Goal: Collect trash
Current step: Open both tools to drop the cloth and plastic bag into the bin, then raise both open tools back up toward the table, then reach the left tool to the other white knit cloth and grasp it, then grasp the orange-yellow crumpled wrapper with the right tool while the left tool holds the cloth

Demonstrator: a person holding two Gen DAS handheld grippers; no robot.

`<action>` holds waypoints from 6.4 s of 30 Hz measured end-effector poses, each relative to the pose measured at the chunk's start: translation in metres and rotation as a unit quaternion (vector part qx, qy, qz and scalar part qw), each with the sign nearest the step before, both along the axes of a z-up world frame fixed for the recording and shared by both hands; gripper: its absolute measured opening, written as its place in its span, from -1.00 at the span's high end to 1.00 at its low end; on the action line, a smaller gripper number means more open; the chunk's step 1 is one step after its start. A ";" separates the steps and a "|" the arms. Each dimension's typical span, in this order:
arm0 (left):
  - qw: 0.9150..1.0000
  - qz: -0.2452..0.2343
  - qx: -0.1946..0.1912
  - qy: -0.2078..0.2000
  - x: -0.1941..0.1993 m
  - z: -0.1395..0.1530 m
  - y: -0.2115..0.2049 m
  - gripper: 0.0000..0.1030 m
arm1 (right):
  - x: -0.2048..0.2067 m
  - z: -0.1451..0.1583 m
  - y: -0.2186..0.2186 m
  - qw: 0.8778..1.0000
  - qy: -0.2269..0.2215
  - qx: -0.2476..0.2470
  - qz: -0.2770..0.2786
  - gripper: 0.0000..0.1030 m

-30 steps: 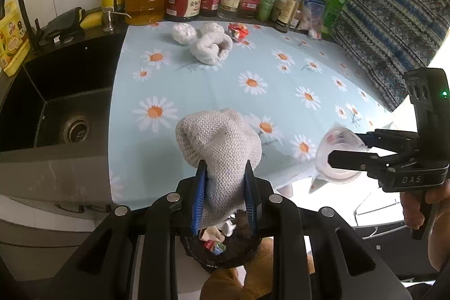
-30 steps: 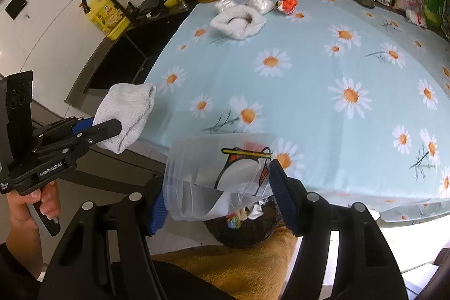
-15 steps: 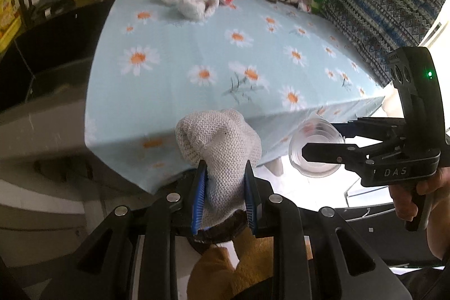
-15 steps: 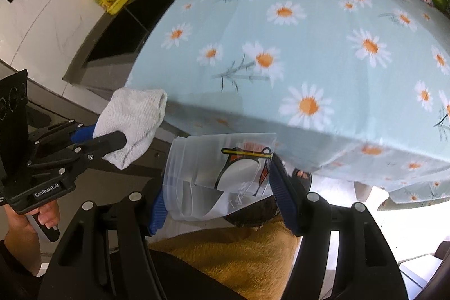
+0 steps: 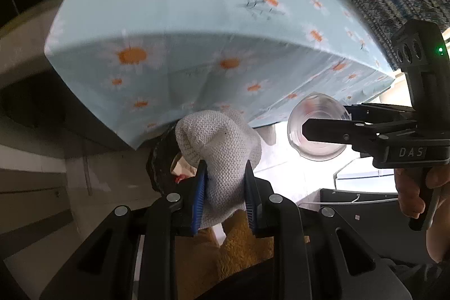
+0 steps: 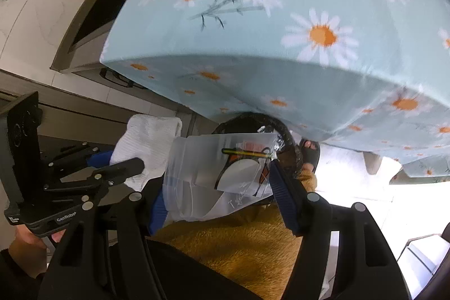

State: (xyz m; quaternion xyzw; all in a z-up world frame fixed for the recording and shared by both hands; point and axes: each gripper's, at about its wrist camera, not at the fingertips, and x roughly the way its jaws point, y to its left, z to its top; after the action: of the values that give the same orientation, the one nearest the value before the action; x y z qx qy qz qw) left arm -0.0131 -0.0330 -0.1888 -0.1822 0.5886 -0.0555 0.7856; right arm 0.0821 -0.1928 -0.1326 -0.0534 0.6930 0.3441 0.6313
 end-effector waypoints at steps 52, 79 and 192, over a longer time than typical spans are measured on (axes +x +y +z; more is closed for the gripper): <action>1.000 0.013 -0.005 0.026 0.016 0.003 0.021 -0.08 | 0.010 0.000 -0.002 0.999 0.017 0.007 -0.046 -0.56; 0.995 0.004 0.038 -0.091 0.091 0.100 0.032 -0.21 | 0.075 0.083 -0.017 0.991 -0.096 0.045 -0.081 -0.56; 0.972 0.204 0.108 -0.044 0.259 0.091 0.057 0.42 | 0.394 -0.014 0.122 0.993 -0.034 0.066 0.095 0.08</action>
State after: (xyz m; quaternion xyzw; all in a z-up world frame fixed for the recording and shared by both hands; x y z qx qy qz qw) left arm 0.2457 0.0241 -0.0981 -0.2102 0.5066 0.1621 0.8203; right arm 0.4759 -0.0708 -0.1462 -0.0889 0.6390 0.4452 0.6210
